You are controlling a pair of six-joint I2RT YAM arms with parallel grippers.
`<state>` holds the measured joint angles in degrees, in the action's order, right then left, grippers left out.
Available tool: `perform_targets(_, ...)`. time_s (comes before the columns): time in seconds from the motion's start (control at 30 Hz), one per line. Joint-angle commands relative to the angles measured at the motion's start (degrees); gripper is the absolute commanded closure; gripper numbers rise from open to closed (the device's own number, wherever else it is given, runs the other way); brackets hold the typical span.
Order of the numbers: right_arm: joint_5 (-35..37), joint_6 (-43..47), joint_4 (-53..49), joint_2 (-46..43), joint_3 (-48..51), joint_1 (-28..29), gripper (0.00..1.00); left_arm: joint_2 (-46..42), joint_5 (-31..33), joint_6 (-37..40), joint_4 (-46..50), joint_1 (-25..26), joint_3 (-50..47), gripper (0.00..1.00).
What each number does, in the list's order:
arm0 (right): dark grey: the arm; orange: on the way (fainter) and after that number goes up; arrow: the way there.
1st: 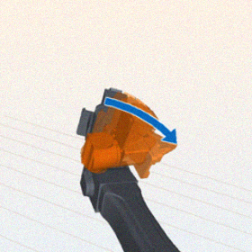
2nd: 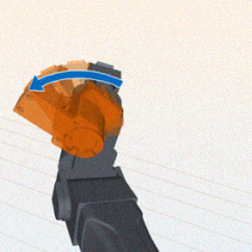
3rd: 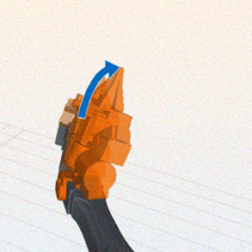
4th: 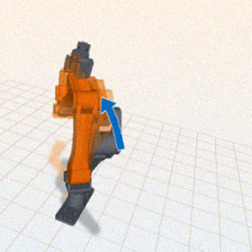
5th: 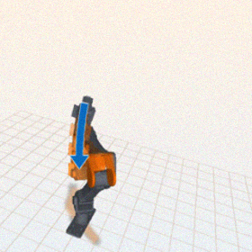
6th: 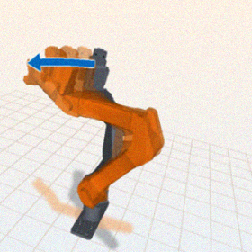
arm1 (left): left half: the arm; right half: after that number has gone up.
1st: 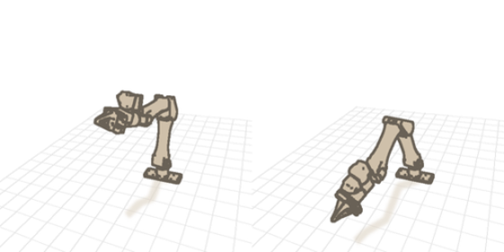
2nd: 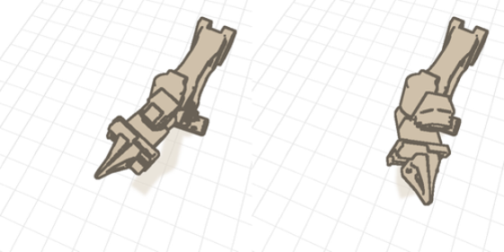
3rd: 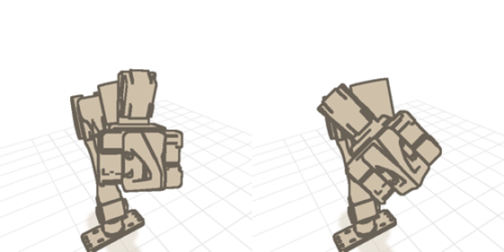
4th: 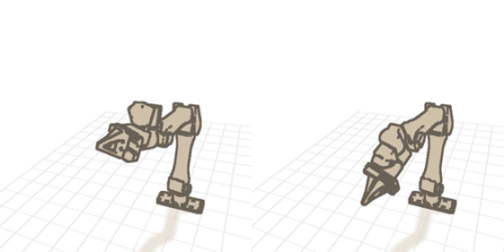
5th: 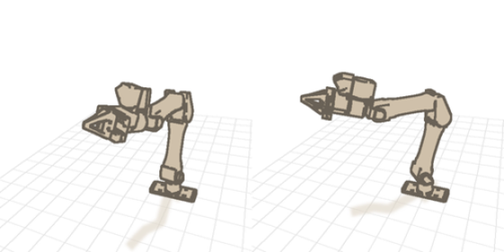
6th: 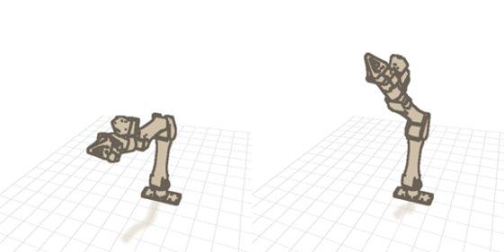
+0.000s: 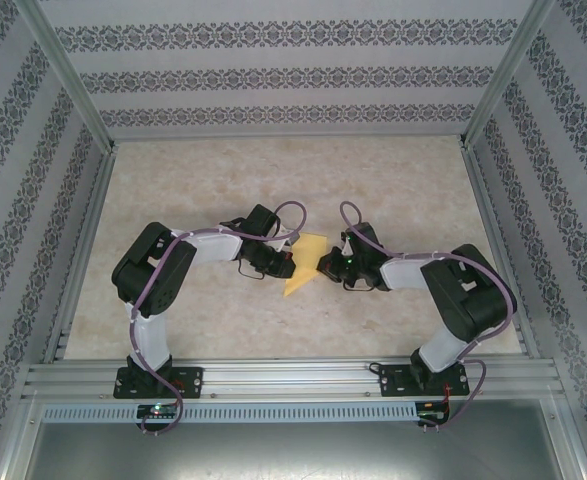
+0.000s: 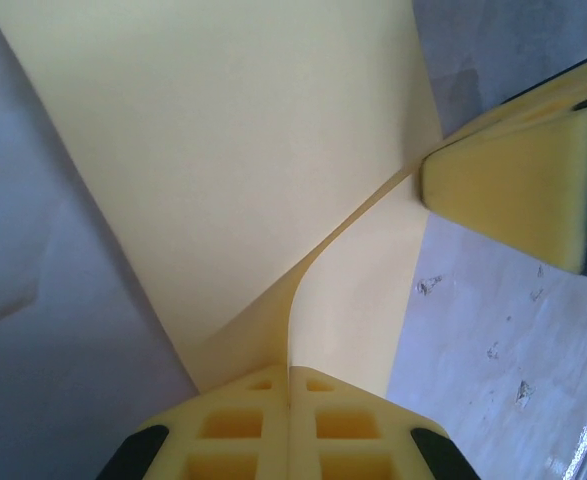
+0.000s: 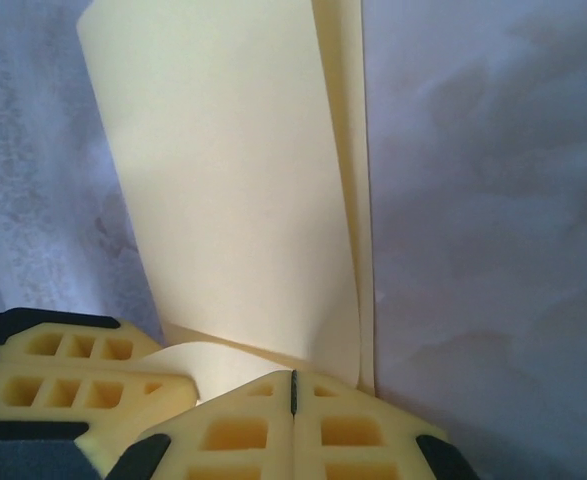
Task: Fold a paper plane with a square sheet of paper (pick it up from the middle)
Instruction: Third fold the triangle at the center of the table.
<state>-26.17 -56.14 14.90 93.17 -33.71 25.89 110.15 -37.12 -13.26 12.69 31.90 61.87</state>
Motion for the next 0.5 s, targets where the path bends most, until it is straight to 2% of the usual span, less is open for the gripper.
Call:
perform_targets(0.0,0.86,2.50,-3.95,-3.16,-3.20,-0.49,1.00,2.18,0.82,1.65,3.74,0.44,0.11,0.99)
perform_targets(0.23,-0.90,1.52,-2.09,1.43,-4.26,-0.40,1.00,2.23,0.56,1.66,3.84,0.45,0.26,0.98)
perform_targets(0.47,0.83,1.68,0.94,4.83,1.16,-0.95,1.00,2.22,0.39,1.65,3.92,0.44,0.20,0.98)
